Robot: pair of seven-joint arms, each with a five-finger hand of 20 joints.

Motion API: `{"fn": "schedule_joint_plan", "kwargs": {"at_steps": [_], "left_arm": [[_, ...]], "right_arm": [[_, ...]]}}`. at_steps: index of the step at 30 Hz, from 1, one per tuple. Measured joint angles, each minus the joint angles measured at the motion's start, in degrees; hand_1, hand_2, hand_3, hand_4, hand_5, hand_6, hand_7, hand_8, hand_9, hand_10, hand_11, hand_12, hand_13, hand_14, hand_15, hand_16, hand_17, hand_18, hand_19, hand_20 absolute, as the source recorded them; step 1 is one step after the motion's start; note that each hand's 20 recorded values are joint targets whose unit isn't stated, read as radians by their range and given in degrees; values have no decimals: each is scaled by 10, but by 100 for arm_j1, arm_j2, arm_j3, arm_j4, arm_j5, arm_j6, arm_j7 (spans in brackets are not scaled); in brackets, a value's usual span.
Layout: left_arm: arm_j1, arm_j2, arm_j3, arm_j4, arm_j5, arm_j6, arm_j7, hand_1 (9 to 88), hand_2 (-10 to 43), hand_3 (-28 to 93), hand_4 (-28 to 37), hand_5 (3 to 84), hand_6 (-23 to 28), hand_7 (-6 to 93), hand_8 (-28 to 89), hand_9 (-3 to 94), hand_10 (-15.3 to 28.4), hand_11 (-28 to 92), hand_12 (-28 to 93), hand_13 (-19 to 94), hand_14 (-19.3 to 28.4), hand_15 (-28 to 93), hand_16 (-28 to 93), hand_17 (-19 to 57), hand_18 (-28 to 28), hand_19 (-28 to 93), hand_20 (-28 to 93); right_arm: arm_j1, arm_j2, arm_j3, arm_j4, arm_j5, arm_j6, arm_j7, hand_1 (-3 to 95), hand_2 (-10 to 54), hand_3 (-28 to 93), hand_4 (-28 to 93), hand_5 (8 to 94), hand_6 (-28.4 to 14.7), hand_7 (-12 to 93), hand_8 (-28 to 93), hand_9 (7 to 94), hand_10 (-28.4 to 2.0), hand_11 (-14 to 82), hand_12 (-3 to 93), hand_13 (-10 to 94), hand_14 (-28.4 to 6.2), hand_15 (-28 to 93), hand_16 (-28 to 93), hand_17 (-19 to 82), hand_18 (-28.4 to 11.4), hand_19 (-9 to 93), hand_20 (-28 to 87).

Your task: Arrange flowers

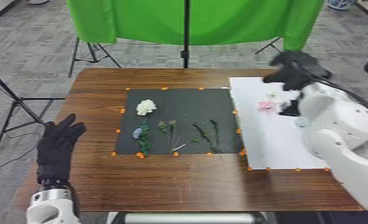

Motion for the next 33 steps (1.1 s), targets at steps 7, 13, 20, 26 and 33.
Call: {"fn": "schedule_joint_plan", "kwargs": {"at_steps": [7, 13, 20, 26, 33], "left_arm": [[12, 0, 4, -12, 24, -13, -42, 178, 89, 620, -283, 468, 44, 117, -51, 468, 138, 198, 150, 325, 169, 236, 16, 16, 133, 82, 195], [24, 0, 10, -17, 34, -13, -87, 178, 88, 623, -283, 468, 44, 117, -50, 467, 137, 199, 151, 325, 170, 238, 17, 16, 134, 82, 195], [74, 0, 6, -40, 34, -9, -100, 180, 86, 624, -283, 468, 43, 119, -50, 468, 137, 200, 150, 325, 170, 239, 17, 16, 134, 82, 194], [87, 0, 5, -45, 33, -9, -105, 181, 86, 623, -283, 469, 44, 120, -50, 468, 137, 200, 150, 326, 170, 238, 16, 16, 134, 82, 194], [84, 14, 13, -45, 33, -15, -133, 183, 86, 620, -283, 468, 43, 120, -50, 468, 137, 200, 150, 325, 170, 238, 16, 16, 134, 82, 194]], "right_arm": [[-886, 91, 585, 848, 275, 74, 368, 360, -95, 607, -145, 534, -27, 77, -57, 613, -190, 133, 221, 792, -86, 565, 334, 551, -144, 932, 472], [-1170, -5, 373, 1174, 334, 87, 499, 398, -95, 607, -146, 569, -11, 95, -64, 661, -179, 155, 217, 820, -73, 569, 326, 572, -135, 932, 467], [-1172, -75, 56, 1424, 175, 1143, 421, 633, -95, 512, -139, 796, -17, 161, 107, 896, -104, 114, 369, 913, -25, 539, 344, 661, -95, 932, 468], [-1209, -62, -138, 1199, -314, 2055, 192, 642, -95, 514, -135, 808, -18, 163, 119, 910, -107, 126, 369, 931, -15, 527, 352, 676, -89, 932, 473], [161, -14, -1627, 559, 261, 2123, -517, 631, -95, 524, -135, 809, -15, 163, 121, 910, -106, 142, 373, 932, -14, 523, 363, 676, -89, 932, 478]]}}
